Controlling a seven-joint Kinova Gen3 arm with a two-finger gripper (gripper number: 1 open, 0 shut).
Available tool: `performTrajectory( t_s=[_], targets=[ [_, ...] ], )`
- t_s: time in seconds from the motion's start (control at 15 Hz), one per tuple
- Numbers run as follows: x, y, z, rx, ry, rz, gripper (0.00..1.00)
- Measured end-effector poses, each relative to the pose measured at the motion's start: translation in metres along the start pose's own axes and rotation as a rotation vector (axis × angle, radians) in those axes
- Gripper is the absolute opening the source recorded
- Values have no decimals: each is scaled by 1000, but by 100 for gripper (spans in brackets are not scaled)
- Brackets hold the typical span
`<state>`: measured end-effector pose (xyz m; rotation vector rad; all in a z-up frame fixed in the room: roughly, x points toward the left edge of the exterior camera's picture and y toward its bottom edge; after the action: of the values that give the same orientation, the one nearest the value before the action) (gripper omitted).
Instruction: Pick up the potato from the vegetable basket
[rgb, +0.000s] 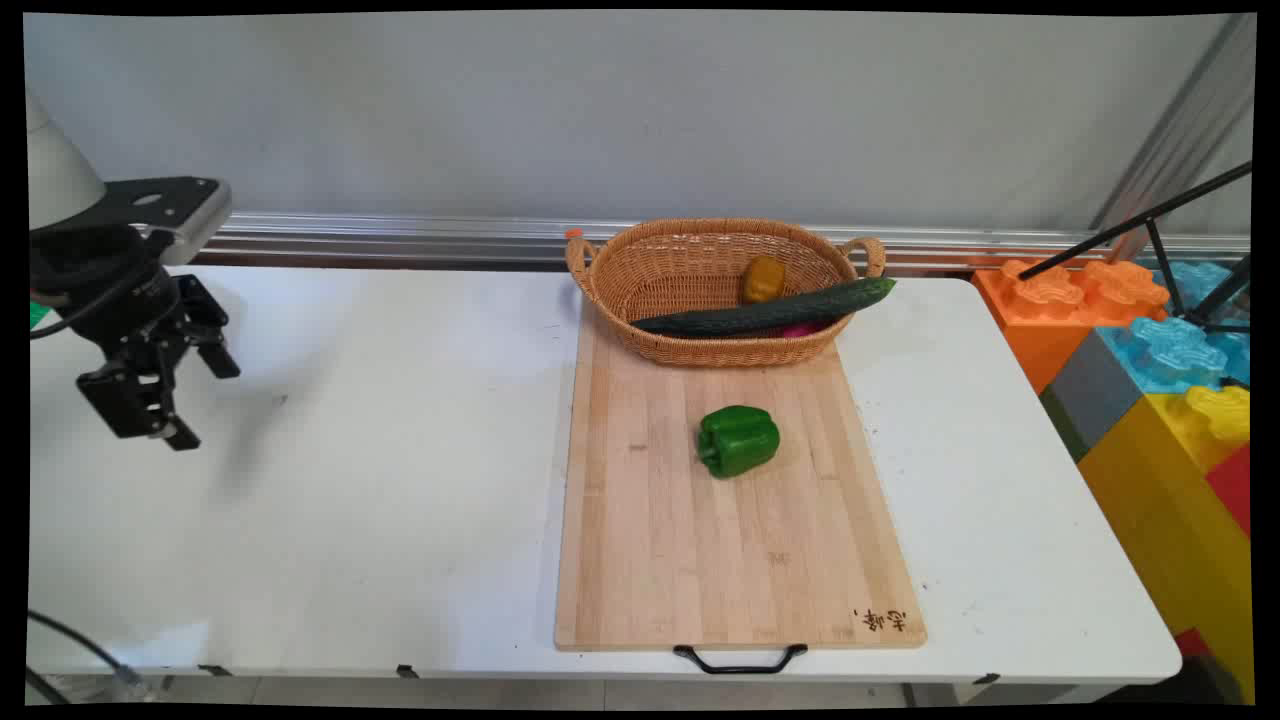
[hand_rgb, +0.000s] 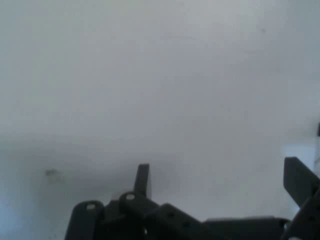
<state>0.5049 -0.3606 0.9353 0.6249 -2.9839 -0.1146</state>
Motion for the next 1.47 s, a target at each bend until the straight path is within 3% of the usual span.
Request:
performTrajectory(
  t_s=[0.13,0.33,0.53,0.8,1.13,1.47],
  targets=[
    [4,-2,0,21,24,-13,100],
    [33,-9,-1,81,88,-34,100],
    [83,-24,-4,162,160,-50,100],
    [139,-47,0,223,214,-75,100],
    [220,-89,16,270,298,-121,100],
    [282,-127,40,289,383,-204,100]
  ],
)
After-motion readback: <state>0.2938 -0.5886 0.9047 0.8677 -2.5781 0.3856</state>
